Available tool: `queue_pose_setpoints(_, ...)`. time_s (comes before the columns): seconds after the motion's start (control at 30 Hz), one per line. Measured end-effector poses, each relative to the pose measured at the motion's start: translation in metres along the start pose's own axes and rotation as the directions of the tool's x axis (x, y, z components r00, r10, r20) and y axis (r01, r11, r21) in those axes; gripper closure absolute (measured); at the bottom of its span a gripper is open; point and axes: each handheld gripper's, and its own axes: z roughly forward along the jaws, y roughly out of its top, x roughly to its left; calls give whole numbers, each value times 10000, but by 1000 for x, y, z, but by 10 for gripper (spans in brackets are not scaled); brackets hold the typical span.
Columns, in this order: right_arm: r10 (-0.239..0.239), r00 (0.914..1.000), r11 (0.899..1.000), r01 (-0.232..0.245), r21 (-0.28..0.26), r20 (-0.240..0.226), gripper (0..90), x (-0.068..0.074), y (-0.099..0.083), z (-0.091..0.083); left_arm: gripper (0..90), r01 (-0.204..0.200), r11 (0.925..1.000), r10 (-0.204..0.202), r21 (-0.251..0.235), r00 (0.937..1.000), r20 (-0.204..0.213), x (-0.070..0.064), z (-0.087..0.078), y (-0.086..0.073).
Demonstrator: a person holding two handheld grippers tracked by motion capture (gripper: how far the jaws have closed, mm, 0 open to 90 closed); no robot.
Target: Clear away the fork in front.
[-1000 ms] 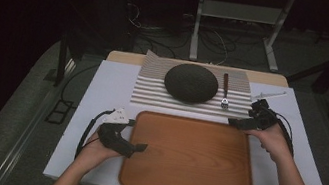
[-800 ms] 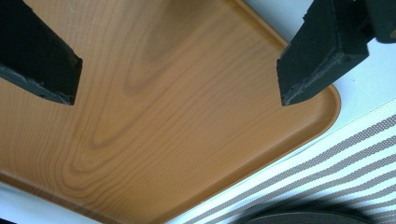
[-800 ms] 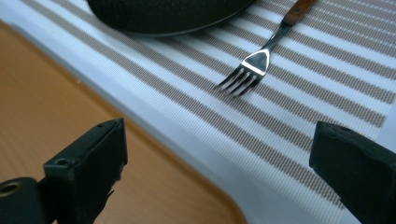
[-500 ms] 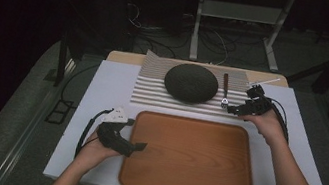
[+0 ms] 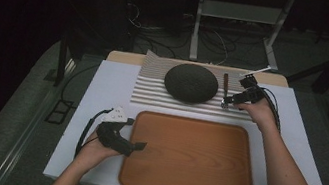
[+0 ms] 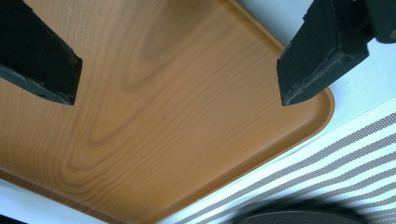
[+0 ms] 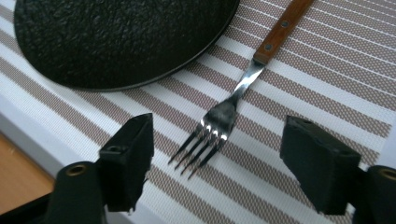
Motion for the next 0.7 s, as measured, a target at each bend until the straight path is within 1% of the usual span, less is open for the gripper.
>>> queue_pose_setpoints(0.1, 30, 9999, 9998, -32, 191, 100, 307, -1, 8, 6, 1, -9, 10000, 9, -12, 10000, 5, 0, 0, 0)
queue_pose_setpoints(0.13, 30, 9999, 9998, -32, 191, 100, 307, -1, 8, 6, 1, -9, 10000, 9, -12, 10000, 5, 0, 0, 0)
queue_pose_setpoints(0.2, 22, 9995, 9993, -34, 370, 325, 335, -2, 17, 12, 1, -10, 10000, 10, -29, 10000, 7, 0, 0, 0)
queue_pose_setpoints(0.27, 64, 9993, 9988, -82, 488, 368, 364, -4, 23, 16, 0, 9, 10000, -9, -49, 10000, -12, 1, 0, 0)
queue_pose_setpoints(0.37, 115, 9988, 9983, -142, 559, 481, 379, -6, 28, 20, 1, 40, 10000, -40, -80, 10000, -25, 1, -1, 0)
queue_pose_setpoints(0.4, 198, 9980, 9974, -238, 676, 599, 396, -9, 33, 25, 1, 44, 10000, -44, -83, 10000, -22, 1, -1, 0)
queue_pose_setpoints(0.5, 304, 9966, 9962, -364, 788, 763, 418, -14, 40, 31, 1, 25, 10000, -25, -71, 10000, -22, 1, 0, 0)
queue_pose_setpoints(0.57, 371, 9962, 9959, -435, 798, 791, 431, -16, 42, 33, 0, 20, 10000, -20, -62, 10000, -13, 2, 0, 0)
queue_pose_setpoints(0.6, 578, 9955, 9945, -640, 832, 753, 458, -21, 47, 37, 1, 36, 10000, -36, -38, 10000, 3, 2, 0, -1)
queue_pose_setpoints(0.63, 662, 9951, 9936, -725, 866, 734, 469, -22, 50, 38, 1, 39, 10000, -39, -42, 10000, -4, 2, 0, -1)
queue_pose_setpoints(0.7, 690, 9947, 9926, -761, 948, 759, 477, -23, 52, 40, 0, 54, 10000, -54, -58, 10000, -5, 2, 0, -1)
